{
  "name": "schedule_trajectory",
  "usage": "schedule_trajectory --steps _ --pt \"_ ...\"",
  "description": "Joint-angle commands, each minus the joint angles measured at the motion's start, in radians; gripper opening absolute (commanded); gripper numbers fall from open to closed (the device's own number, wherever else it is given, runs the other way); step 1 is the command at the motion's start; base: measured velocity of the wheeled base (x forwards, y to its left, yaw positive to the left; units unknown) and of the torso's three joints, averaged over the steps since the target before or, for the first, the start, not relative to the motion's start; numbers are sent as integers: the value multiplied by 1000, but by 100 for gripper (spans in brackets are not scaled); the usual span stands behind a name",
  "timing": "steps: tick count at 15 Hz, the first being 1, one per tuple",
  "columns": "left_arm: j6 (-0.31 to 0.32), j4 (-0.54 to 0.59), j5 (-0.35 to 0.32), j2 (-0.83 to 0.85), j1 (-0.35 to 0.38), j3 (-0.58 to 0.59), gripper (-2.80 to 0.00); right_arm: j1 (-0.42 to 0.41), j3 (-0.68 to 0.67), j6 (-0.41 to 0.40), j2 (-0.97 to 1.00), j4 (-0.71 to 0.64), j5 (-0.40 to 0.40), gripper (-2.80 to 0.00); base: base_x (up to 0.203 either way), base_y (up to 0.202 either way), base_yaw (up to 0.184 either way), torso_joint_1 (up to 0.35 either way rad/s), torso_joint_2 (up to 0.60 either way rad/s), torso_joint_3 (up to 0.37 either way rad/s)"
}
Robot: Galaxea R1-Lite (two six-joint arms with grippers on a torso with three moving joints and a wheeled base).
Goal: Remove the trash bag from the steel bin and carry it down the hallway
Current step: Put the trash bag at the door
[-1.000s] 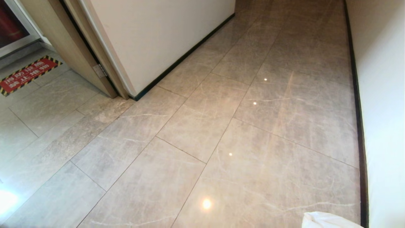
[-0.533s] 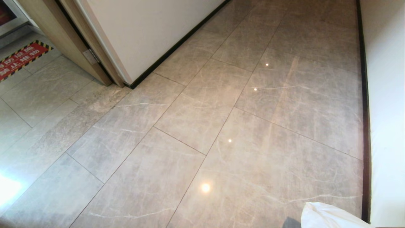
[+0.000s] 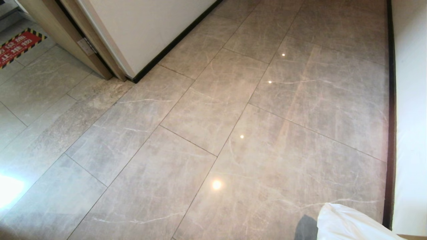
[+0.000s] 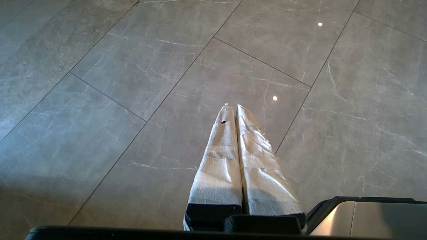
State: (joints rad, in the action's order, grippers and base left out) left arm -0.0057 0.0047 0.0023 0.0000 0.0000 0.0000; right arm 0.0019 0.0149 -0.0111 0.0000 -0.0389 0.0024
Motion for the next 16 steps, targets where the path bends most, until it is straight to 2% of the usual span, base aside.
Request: schedule_trajectory --steps 1,3,5,6,8,11,13,16 --pt "0 0 1 0 0 0 -280 1 5 -2 0 12 -3 -280 0 0 0 0 0 0" --pt "0 0 1 0 0 0 -280 0 106 -25 10 -46 -7 -280 0 0 0 0 0 0" --pt "0 0 1 0 0 0 -280 0 235 -67 36 -277 -32 -280 0 0 0 0 0 0" --pt "0 0 1 0 0 0 -280 0 301 -86 61 -391 -81 -280 0 0 0 0 0 0" --pt "0 0 1 0 0 0 -280 1 380 -108 163 -481 -142 -280 0 0 0 0 0 0" --pt "0 0 1 0 0 0 -280 12 423 -116 368 -459 -173 -280 0 0 0 0 0 0" --pt "0 0 1 0 0 0 -280 32 416 -115 525 -397 -205 -280 0 0 0 0 0 0" --pt "0 0 1 0 0 0 -280 88 391 -91 811 -180 -223 -280 0 0 0 0 0 0"
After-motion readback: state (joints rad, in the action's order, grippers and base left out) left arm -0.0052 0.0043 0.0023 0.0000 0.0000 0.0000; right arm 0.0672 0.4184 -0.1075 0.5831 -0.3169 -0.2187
